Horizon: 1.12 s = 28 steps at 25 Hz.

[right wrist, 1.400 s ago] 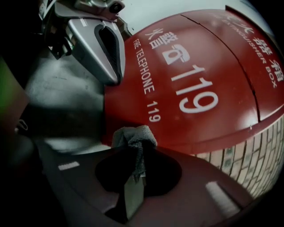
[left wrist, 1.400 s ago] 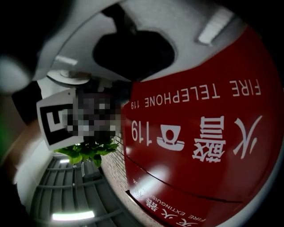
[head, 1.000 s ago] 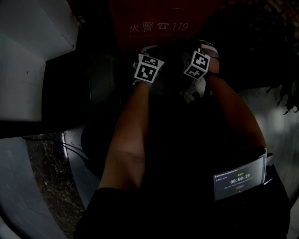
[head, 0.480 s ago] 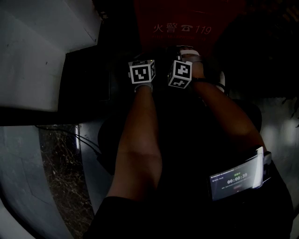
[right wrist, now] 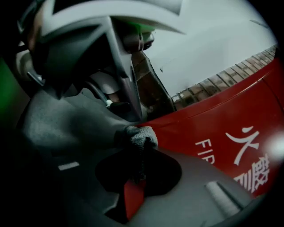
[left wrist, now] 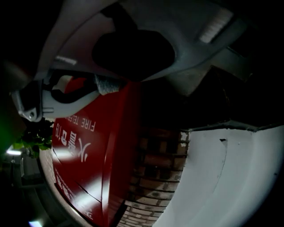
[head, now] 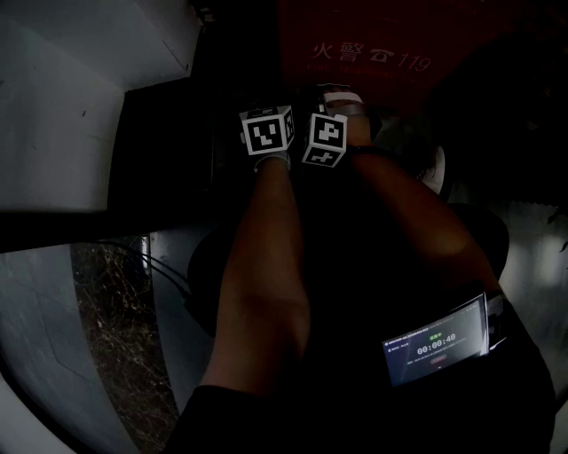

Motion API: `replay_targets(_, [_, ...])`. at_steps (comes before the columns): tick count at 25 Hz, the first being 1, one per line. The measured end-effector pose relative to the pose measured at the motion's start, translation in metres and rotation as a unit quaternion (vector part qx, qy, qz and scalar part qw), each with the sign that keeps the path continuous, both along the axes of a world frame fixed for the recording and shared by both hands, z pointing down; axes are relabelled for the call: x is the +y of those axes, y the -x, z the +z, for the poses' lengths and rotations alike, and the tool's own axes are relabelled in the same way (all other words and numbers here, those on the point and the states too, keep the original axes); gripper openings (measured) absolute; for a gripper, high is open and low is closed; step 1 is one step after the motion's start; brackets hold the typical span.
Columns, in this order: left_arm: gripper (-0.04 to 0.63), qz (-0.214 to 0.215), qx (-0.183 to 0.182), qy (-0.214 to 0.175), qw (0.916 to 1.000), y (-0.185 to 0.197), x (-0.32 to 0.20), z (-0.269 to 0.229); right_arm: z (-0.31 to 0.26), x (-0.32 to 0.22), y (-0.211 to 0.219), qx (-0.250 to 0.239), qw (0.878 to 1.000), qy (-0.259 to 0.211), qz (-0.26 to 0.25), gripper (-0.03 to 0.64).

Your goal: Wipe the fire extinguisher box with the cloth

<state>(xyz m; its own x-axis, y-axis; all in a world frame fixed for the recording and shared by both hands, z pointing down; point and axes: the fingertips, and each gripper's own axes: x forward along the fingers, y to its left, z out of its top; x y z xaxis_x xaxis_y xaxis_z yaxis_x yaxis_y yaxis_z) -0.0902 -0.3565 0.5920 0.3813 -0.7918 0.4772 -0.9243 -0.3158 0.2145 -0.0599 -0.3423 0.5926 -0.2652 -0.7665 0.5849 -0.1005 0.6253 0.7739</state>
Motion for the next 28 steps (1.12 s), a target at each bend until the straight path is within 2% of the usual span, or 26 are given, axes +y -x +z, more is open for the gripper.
replay_targets(3, [0.003, 0.008, -0.010, -0.015, 0.9998, -0.005, -0.005, 0.000, 0.003, -0.002, 0.002, 0.005, 1.000, -0.005, -0.005, 0.034])
replay_targets(6, [0.003, 0.024, -0.055, -0.015, 0.9981, -0.009, 0.000, 0.005, 0.004, -0.001, 0.000, 0.015, 1.000, -0.007, -0.008, 0.034])
replay_targets(9, [0.003, 0.047, -0.069, -0.016, 0.9964, -0.020, 0.007, 0.003, 0.004, -0.001, -0.011, 0.019, 1.000, -0.003, -0.002, 0.034])
replay_targets(13, [0.003, 0.070, -0.067, -0.028, 0.9949, -0.039, 0.010, 0.000, 0.003, 0.000, -0.032, 0.026, 1.000, -0.002, 0.014, 0.034])
replay_targets(17, [0.003, 0.121, -0.061, -0.046, 0.9897, -0.071, 0.017, -0.007, 0.004, 0.001, -0.053, 0.033, 0.999, 0.000, 0.029, 0.034])
replay_targets(23, [0.003, 0.157, -0.047, -0.056, 0.9849, -0.099, 0.019, -0.011, 0.004, 0.002, -0.095, 0.042, 0.997, 0.006, 0.058, 0.034])
replay_targets(28, [0.003, 0.209, -0.056, -0.064, 0.9741, -0.131, 0.024, -0.011, 0.002, 0.005, -0.132, 0.051, 0.995, 0.011, 0.086, 0.034])
